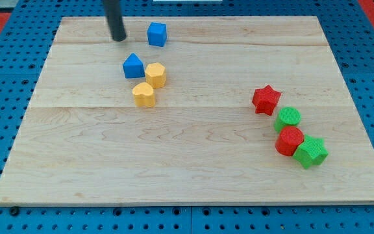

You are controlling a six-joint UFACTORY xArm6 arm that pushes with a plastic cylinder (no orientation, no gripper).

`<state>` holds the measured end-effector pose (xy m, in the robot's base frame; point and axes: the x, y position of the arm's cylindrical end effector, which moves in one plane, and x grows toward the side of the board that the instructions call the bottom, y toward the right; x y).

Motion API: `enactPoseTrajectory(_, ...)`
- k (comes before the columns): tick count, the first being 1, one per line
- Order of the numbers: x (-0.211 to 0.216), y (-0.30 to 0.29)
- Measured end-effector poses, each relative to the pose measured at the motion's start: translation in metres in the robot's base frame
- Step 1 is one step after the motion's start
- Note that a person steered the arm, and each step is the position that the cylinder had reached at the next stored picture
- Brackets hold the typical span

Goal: Push the blue blocks to the top center of the board

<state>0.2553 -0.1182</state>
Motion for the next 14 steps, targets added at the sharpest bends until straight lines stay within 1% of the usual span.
enactPoseTrajectory(1, 0.0, 0.055)
enactPoseTrajectory(2, 0.005, 0.051)
enactPoseTrajectory(3, 0.038, 0.057)
enactPoseTrajectory(4, 0.029, 0.091)
enactPoseTrajectory(5, -0.004, 0.093)
enactPoseTrajectory(6, 0.011, 0.046)
enactPoseTrajectory(7, -0.003, -0.057)
enactPoseTrajectory(8, 0.069, -0.092)
enactPoseTrajectory(9, 0.138, -0.065)
enactPoseTrajectory(10, 0.11, -0.018)
enactPoseTrajectory(11, 0.097, 0.061)
enactPoseTrajectory(12, 0.084, 0.073)
enactPoseTrajectory(13, 0.057, 0.04)
enactPoseTrajectory(14, 0.072, 0.071)
